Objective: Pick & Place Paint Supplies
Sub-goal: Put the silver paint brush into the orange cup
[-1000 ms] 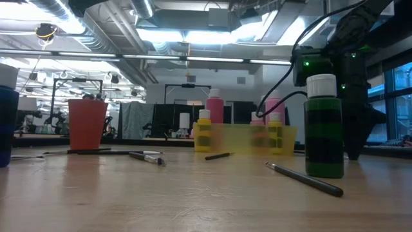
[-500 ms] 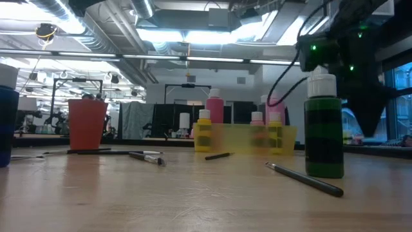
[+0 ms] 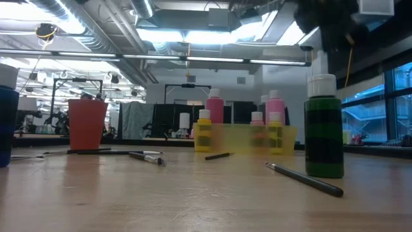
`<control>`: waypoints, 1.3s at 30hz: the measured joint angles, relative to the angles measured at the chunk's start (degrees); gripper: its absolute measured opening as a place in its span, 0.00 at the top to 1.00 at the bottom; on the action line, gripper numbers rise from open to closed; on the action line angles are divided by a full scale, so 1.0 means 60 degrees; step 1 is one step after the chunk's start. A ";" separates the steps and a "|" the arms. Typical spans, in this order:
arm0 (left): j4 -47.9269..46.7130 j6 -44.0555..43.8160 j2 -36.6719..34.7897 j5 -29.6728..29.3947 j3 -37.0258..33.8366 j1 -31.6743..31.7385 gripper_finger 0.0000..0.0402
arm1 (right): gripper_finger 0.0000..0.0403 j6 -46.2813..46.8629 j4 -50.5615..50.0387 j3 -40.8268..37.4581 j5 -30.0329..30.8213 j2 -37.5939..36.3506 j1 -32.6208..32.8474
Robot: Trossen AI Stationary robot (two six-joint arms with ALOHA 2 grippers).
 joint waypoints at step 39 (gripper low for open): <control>0.0538 1.2279 0.7807 0.0385 0.5307 0.1396 0.33 | 1.00 0.0543 0.7001 0.1824 -0.1161 0.1764 0.0547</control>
